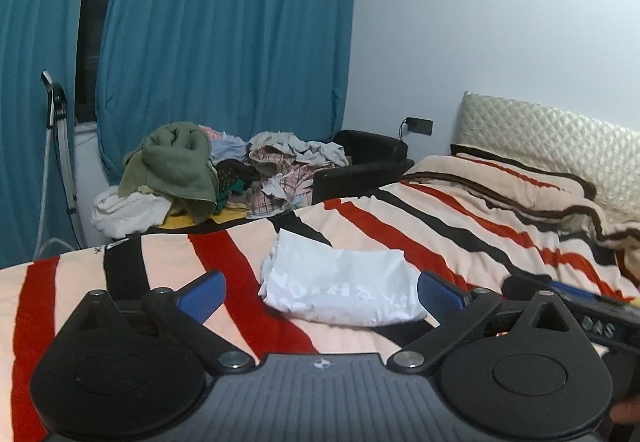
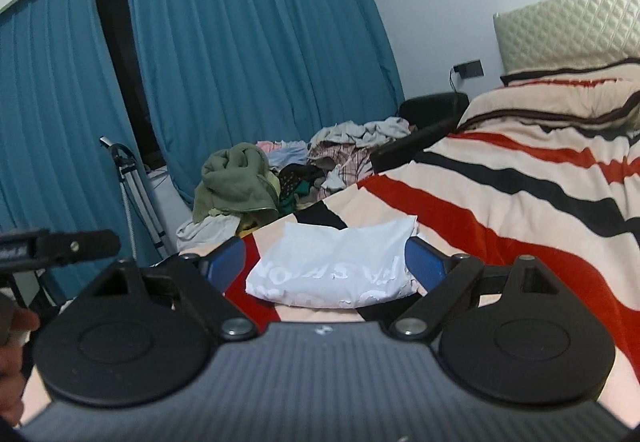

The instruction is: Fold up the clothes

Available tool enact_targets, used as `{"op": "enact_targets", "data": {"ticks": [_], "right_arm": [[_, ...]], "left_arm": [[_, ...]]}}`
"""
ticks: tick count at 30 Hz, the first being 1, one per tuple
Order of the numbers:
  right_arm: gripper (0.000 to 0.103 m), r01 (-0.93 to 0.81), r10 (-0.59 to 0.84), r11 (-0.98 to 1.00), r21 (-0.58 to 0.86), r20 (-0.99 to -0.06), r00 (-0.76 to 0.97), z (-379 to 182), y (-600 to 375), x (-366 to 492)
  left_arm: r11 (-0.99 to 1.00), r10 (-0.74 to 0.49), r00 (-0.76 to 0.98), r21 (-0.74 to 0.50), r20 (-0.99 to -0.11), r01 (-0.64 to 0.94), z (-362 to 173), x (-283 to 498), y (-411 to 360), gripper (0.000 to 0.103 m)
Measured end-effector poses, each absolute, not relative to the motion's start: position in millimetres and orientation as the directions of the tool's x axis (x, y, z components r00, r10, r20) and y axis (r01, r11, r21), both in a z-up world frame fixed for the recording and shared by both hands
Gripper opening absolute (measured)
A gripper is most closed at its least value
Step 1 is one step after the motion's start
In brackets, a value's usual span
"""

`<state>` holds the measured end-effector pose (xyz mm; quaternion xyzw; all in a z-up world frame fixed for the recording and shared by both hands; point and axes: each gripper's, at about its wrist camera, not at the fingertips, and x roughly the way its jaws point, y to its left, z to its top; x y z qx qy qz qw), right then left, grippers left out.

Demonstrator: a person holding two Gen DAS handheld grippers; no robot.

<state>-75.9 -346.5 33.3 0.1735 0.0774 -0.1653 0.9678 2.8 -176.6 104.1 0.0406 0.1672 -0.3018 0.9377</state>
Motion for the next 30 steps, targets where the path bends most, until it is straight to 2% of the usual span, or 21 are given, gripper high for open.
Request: {"op": "enact_targets", "data": {"ticks": [7,13,30], "right_arm": [[0.089,0.357,-0.309,0.895,0.268,-0.208,0.928,24,-334,-71],[0.089,0.399,-0.346,0.884,0.242,-0.235,0.908,7,-327,-54],[0.089,0.386,-0.306,0.89,0.244,-0.308,0.901,-4,-320,-38]], "left_arm": [[0.827,-0.548,0.775,-0.065,-0.315,0.559,89,-15,-155,0.103],[0.856,-0.508,0.796,-0.09,-0.329,0.509,77,-6,-141,0.103],[0.874,-0.461,0.793,-0.048,-0.398,0.483,64,3,-135,0.103]]}}
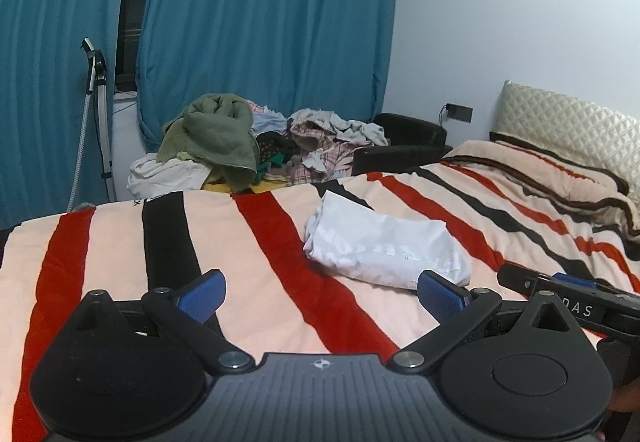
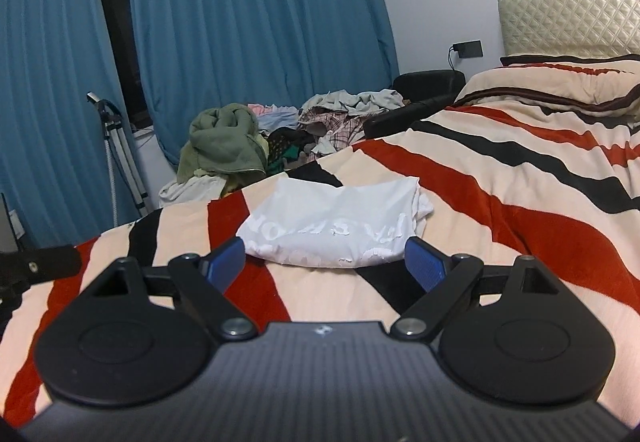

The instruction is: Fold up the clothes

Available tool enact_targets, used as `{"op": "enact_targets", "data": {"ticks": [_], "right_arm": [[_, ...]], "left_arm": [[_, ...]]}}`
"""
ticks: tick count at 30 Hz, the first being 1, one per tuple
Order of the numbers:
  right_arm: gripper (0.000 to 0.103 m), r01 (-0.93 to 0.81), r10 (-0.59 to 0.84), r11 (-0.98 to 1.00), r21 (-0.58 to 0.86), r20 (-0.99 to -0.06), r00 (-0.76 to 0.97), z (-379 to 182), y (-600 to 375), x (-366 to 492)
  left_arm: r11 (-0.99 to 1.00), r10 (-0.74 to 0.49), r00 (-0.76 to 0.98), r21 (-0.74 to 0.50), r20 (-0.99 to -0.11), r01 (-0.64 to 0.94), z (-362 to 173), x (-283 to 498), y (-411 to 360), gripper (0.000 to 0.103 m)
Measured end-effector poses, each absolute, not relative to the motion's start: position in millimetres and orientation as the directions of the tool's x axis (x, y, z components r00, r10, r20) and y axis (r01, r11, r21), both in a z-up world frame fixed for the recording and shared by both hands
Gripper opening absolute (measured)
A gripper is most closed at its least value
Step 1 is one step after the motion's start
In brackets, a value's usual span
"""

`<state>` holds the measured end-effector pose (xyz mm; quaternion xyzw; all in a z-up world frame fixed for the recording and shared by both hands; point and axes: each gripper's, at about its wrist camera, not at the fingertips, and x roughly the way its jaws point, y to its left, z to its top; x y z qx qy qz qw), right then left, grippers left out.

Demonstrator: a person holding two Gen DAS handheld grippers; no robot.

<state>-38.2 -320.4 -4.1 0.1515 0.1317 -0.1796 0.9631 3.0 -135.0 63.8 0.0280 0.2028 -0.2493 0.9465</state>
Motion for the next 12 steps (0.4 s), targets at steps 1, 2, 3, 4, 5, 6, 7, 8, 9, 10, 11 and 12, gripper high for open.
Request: {"op": "enact_targets", "data": {"ticks": [1,2,3,4,5,6,7,8,9,10,11,12], "right_arm": [[0.089,0.386,-0.305,0.89,0.242,-0.313,0.899,-4.6,-319.9,-37.9],[0.089,0.387,-0.305,0.89,0.241,-0.319,0.898,-5.3,-319.9,-37.4],[0.089,0.389,-0.304,0.89,0.24,-0.325,0.895,-6.1,-320.2,-36.7],[0.089,0.391,-0.304,0.889,0.238,-0.331,0.893,-6.5,-320.4,-36.0],[0.089,0.392,-0.304,0.889,0.238,-0.335,0.892,-6.9,-320.5,-35.6],[0.089,0.394,-0.304,0.888,0.238,-0.337,0.891,-7.1,-320.5,-35.6],[0.089,0.395,-0.305,0.887,0.239,-0.339,0.89,-7.3,-320.5,-35.7],[0.089,0.395,-0.305,0.887,0.239,-0.339,0.89,-7.4,-320.4,-36.0],[0.089,0.396,-0.306,0.887,0.239,-0.339,0.89,-7.4,-320.3,-36.3],[0.089,0.396,-0.306,0.886,0.239,-0.339,0.889,-7.4,-320.2,-36.6],[0.089,0.397,-0.307,0.886,0.238,-0.34,0.889,-7.5,-320.0,-36.8],[0.089,0.398,-0.308,0.886,0.236,-0.34,0.888,-7.6,-319.8,-36.8]], "left_arm": [[0.874,-0.461,0.793,-0.047,-0.398,0.484,63.8,2.1,-135.6,0.103],[0.873,-0.463,0.792,-0.049,-0.398,0.486,63.5,1.4,-135.9,0.103],[0.872,-0.465,0.791,-0.051,-0.398,0.487,63.5,0.7,-136.6,0.103],[0.873,-0.463,0.792,-0.049,-0.397,0.486,63.2,0.2,-136.8,0.103],[0.874,-0.462,0.794,-0.047,-0.396,0.484,63.0,-0.3,-137.1,0.103],[0.874,-0.46,0.794,-0.044,-0.397,0.484,62.6,-1.1,-138.0,0.103],[0.873,-0.462,0.793,-0.045,-0.396,0.486,62.1,-1.3,-138.0,0.103],[0.871,-0.465,0.792,-0.047,-0.396,0.488,61.6,-1.5,-138.0,0.103],[0.869,-0.471,0.788,-0.054,-0.396,0.492,61.3,-1.6,-137.7,0.103],[0.867,-0.475,0.786,-0.06,-0.396,0.494,61.1,-1.7,-137.4,0.103],[0.868,-0.475,0.786,-0.06,-0.396,0.494,61.1,-1.6,-137.3,0.103],[0.868,-0.474,0.786,-0.061,-0.396,0.493,61.0,-1.5,-137.3,0.103]]}}
